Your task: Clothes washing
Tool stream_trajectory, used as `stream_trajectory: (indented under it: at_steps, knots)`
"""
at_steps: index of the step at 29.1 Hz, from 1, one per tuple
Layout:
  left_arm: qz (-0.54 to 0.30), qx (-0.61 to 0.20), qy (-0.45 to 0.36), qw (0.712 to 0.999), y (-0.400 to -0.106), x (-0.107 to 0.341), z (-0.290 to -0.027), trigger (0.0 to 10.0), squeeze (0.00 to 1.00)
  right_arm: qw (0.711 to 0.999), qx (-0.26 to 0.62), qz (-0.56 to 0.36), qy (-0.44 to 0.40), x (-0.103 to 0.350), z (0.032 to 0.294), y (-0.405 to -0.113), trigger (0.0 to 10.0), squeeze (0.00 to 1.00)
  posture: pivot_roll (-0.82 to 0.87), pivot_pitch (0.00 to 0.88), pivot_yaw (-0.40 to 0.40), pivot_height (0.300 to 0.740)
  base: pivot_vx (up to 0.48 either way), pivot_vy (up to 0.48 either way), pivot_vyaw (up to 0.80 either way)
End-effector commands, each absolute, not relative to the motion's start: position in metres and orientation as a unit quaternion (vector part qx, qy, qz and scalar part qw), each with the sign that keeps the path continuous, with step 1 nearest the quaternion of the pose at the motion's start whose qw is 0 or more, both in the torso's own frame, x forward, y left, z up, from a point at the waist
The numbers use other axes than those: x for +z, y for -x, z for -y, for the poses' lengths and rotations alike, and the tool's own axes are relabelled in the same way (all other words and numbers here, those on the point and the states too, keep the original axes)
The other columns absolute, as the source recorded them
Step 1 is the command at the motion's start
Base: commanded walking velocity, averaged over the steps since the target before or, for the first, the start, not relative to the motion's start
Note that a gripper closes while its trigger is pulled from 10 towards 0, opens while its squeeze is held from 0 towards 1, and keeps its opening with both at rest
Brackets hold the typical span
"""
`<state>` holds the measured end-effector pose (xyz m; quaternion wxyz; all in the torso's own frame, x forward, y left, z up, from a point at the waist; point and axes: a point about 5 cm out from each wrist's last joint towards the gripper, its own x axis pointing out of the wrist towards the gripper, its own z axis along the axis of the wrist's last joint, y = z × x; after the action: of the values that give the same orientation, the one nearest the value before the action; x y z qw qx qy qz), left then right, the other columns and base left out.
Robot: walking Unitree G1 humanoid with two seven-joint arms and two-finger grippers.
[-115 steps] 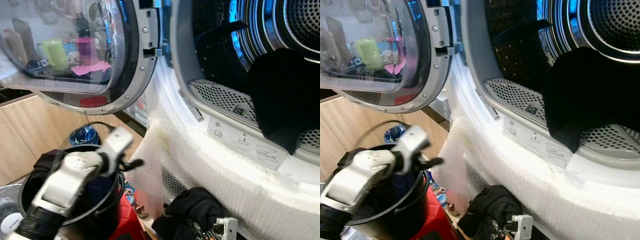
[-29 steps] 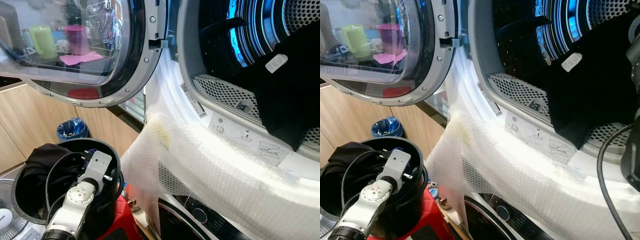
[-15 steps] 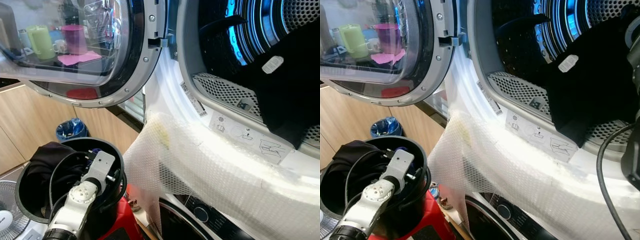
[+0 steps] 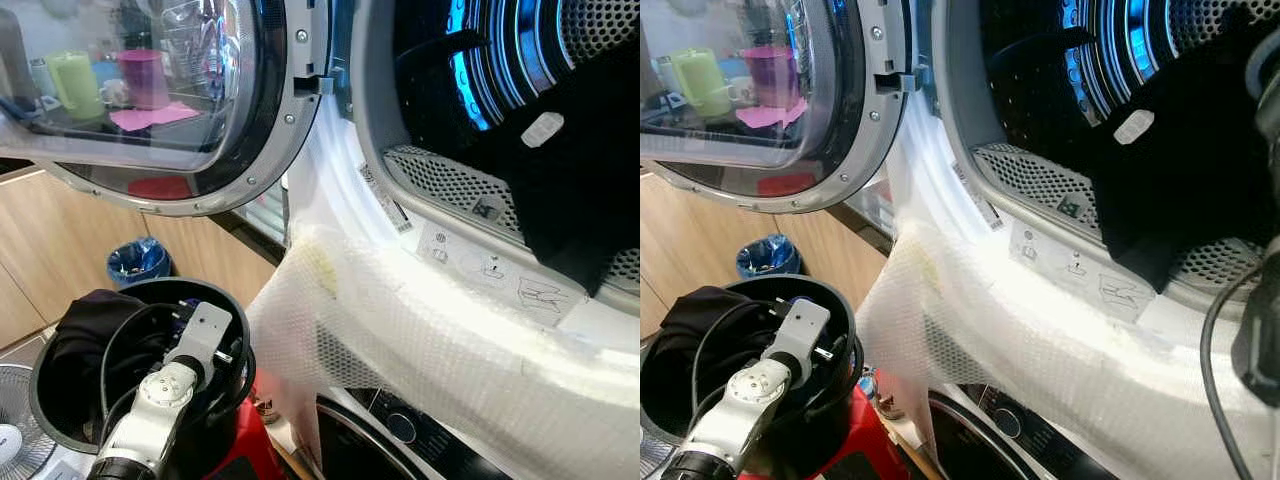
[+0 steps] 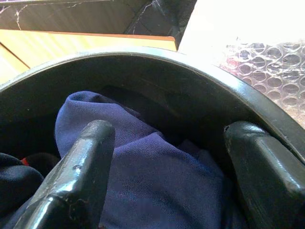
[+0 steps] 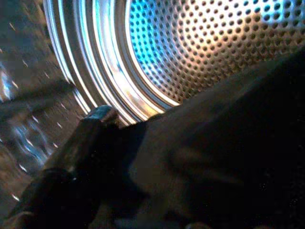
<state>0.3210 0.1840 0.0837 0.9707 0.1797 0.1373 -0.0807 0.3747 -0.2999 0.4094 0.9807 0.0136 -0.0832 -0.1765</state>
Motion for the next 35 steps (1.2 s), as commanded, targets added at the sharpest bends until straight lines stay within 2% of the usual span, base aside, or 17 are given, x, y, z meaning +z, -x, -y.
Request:
stream_trajectory:
  at_steps: [1,5,7,11,13,20,21,22,23,24,26,27,30,35]
  knots:
    - [-0.167,-0.109,-0.181,0.963,-0.316,0.071,-0.174,10.0,0.00,0.978,-0.189,0.078,-0.042,0.402,0.304,-0.370,10.0,1.00,0.10,0.063,-0.064,0.740,0.000,0.000,0.00]
    - [-0.167,-0.106,-0.182,0.963,-0.315,0.071,-0.175,10.0,0.00,0.974,-0.185,0.094,-0.092,0.395,0.291,-0.358,10.0,1.00,0.10,0.067,-0.068,0.740,0.000,0.000,0.00]
    - [-0.167,-0.103,-0.181,0.964,-0.314,0.071,-0.176,10.0,0.00,0.970,-0.180,0.123,-0.107,0.401,0.275,-0.342,10.0,1.00,0.11,0.072,-0.077,0.740,0.000,0.000,0.00]
    - [-0.168,-0.102,-0.180,0.964,-0.312,0.070,-0.176,10.0,0.00,0.968,-0.179,0.141,-0.105,0.404,0.259,-0.329,10.0,1.00,0.10,0.074,-0.085,0.740,0.000,0.000,0.00]
    - [-0.170,-0.101,-0.176,0.964,-0.310,0.068,-0.175,10.0,0.00,0.969,-0.178,0.140,-0.102,0.389,0.243,-0.316,10.0,1.00,0.11,0.077,-0.089,0.740,0.000,0.000,0.00]
    - [-0.172,-0.098,-0.175,0.964,-0.307,0.067,-0.178,10.0,0.00,0.965,-0.171,0.156,-0.120,0.371,0.229,-0.280,10.0,1.00,0.10,0.086,-0.085,0.740,0.000,0.000,0.00]
    - [-0.172,-0.098,-0.176,0.964,-0.308,0.068,-0.178,10.0,0.00,0.968,-0.155,0.165,-0.109,0.373,0.226,-0.275,10.0,0.94,0.10,0.088,-0.083,0.740,0.000,0.000,0.00]
    - [-0.173,-0.097,-0.176,0.964,-0.308,0.068,-0.178,10.0,0.00,0.970,-0.143,0.171,-0.101,0.373,0.223,-0.271,10.0,0.94,0.10,0.090,-0.079,0.740,0.000,0.000,0.00]
    - [-0.173,-0.098,-0.177,0.964,-0.308,0.068,-0.178,10.0,0.00,0.968,-0.129,0.198,-0.081,0.379,0.221,-0.262,10.0,0.00,0.10,0.091,-0.076,0.740,0.000,0.000,0.00]
    - [-0.173,-0.099,-0.177,0.964,-0.308,0.068,-0.178,10.0,0.00,0.966,-0.120,0.217,-0.067,0.382,0.219,-0.256,10.0,0.00,0.10,0.090,-0.076,0.740,0.000,0.000,0.00]
    - [-0.172,-0.103,-0.179,0.963,-0.308,0.070,-0.179,10.0,0.00,0.964,-0.013,0.257,-0.071,0.385,0.207,-0.240,10.0,0.00,0.10,0.095,-0.070,0.740,0.000,0.000,0.00]
    - [-0.172,-0.103,-0.179,0.963,-0.308,0.070,-0.179,10.0,0.00,0.964,-0.013,0.257,-0.071,0.385,0.207,-0.240,10.0,0.00,0.10,0.095,-0.070,0.740,0.000,0.000,0.00]
    - [-0.169,-0.105,-0.181,0.963,-0.309,0.072,-0.179,10.0,0.00,0.960,0.122,0.245,-0.054,0.371,0.186,-0.226,10.0,0.00,0.10,0.101,-0.067,0.740,0.000,0.000,0.00]
    - [-0.168,-0.103,-0.184,0.963,-0.309,0.073,-0.182,10.0,0.00,0.930,0.294,0.220,-0.024,0.343,0.159,-0.200,10.0,0.00,0.10,0.108,-0.067,0.740,0.000,0.000,0.00]
